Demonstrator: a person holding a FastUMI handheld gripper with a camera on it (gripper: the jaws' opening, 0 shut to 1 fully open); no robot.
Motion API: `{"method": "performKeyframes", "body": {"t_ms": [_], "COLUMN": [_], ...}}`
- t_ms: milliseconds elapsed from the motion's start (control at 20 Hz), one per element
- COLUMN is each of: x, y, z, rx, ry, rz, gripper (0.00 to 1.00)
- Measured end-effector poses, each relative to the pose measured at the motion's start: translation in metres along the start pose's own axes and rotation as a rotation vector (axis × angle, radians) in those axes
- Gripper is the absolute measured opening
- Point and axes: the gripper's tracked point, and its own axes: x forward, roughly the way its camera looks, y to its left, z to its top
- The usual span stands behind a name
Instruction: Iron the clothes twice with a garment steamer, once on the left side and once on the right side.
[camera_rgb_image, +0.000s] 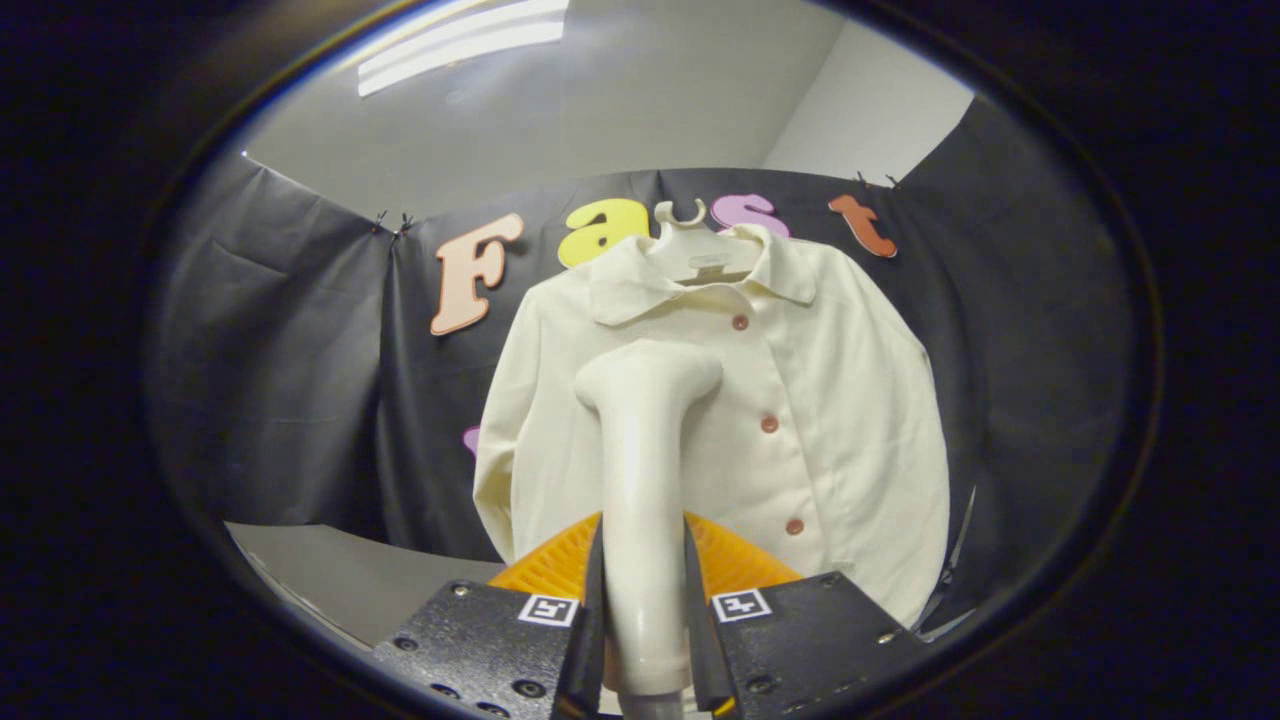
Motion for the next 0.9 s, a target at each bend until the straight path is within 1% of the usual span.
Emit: {"method": "performKeyframes", "body": {"t_ms": [700, 900], "x": [-0.033, -0.046], "y": [-0.01, -0.014], "z": [-0.065, -0.095], "rx": [-0.001, 0.014], "ry": [0.105, 0.152], "rz": [-0.011, -0.013], "gripper": [0.34, 0.34]}}
